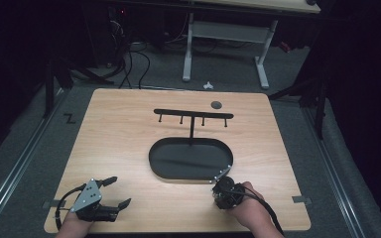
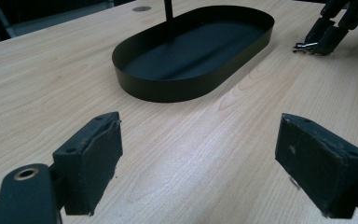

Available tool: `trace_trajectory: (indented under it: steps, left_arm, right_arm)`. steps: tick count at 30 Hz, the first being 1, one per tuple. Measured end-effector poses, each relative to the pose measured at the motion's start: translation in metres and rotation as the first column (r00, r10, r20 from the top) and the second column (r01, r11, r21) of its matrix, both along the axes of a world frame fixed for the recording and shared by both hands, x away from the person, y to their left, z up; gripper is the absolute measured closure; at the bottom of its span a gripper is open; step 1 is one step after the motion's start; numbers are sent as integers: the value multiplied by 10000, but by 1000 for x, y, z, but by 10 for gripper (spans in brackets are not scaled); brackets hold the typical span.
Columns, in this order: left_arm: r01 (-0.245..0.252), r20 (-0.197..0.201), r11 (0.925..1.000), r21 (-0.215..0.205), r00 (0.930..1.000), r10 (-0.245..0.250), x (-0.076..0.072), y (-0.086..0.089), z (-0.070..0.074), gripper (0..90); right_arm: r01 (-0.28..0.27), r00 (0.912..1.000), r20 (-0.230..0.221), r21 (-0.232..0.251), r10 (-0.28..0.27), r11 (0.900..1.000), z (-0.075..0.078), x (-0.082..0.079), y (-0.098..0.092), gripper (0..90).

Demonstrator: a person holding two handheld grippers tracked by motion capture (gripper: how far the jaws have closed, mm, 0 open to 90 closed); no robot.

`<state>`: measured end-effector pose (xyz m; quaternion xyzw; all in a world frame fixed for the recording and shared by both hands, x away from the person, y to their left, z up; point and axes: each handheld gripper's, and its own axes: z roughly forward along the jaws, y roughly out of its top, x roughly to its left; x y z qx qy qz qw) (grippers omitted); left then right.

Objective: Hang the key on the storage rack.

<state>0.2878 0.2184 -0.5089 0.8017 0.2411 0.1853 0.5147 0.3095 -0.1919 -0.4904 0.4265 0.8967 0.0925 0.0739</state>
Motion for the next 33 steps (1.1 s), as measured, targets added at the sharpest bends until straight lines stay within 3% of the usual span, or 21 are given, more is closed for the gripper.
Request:
trace_trajectory:
  steps: [13, 17, 18, 33]
  left_arm:
    - [52, -36, 10000, 38, 10000, -52, 0, -1, -1, 153]
    - [60, -36, 10000, 35, 10000, -60, 0, -1, 0, 152]
    - [62, -39, 10000, 38, 10000, -62, 0, -1, 0, 153]
    - [65, -38, 10000, 38, 10000, -64, 0, -1, 0, 152]
  right_arm:
    - [266, 9995, -157, 336, -261, 9991, 3, 0, -8, 714]
    - [667, 9977, -100, 404, -664, 9970, 8, -1, -8, 805]
    - [433, 9991, -55, 317, -431, 9986, 6, 0, -10, 805]
    - [270, 9996, -50, 149, -270, 9995, 0, 0, -10, 840]
